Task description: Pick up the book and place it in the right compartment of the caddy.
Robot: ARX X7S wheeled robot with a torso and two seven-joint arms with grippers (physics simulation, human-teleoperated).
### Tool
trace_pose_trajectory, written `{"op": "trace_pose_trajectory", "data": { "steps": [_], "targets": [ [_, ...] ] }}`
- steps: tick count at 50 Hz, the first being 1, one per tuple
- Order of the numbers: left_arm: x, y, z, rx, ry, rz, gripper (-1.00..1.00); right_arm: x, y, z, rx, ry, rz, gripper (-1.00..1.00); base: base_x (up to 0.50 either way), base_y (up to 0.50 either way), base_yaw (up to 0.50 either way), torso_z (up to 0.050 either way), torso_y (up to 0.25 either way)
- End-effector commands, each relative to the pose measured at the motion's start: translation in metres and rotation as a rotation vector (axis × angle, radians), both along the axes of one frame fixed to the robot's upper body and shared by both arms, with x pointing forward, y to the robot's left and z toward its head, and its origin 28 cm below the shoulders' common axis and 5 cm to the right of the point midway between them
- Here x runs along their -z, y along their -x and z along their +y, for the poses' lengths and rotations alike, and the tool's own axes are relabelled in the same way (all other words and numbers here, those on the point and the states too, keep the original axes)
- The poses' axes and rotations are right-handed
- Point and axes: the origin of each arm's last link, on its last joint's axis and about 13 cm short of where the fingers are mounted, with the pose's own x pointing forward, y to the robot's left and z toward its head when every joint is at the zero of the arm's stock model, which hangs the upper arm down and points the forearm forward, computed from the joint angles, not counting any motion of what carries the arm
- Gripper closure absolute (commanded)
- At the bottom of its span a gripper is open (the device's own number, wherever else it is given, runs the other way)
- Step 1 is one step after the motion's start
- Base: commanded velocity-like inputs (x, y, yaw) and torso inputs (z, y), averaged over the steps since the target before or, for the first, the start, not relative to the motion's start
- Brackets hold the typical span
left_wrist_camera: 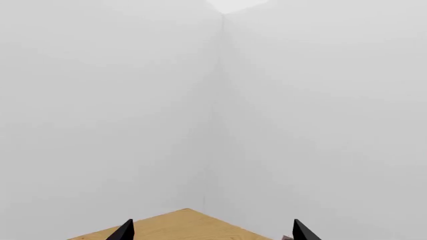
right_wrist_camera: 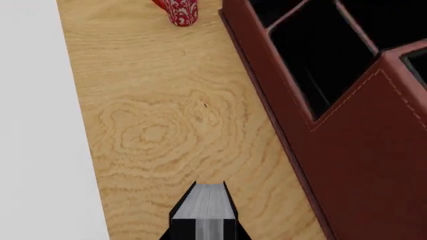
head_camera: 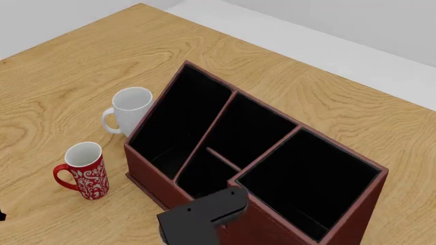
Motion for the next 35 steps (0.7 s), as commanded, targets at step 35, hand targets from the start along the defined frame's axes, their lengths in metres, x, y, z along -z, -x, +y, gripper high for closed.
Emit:
{"op": "trace_pose_trajectory", "data": {
  "steps": [35],
  "targets": [
    [0.000,0.000,0.001,-0.003,0.007,0.001,-1.00,-0.111,0.014,-0.002,-0.058,-0.076,-0.278,1.00,0.00,0.00,0.00,0.000,0.001]
  ]
}}
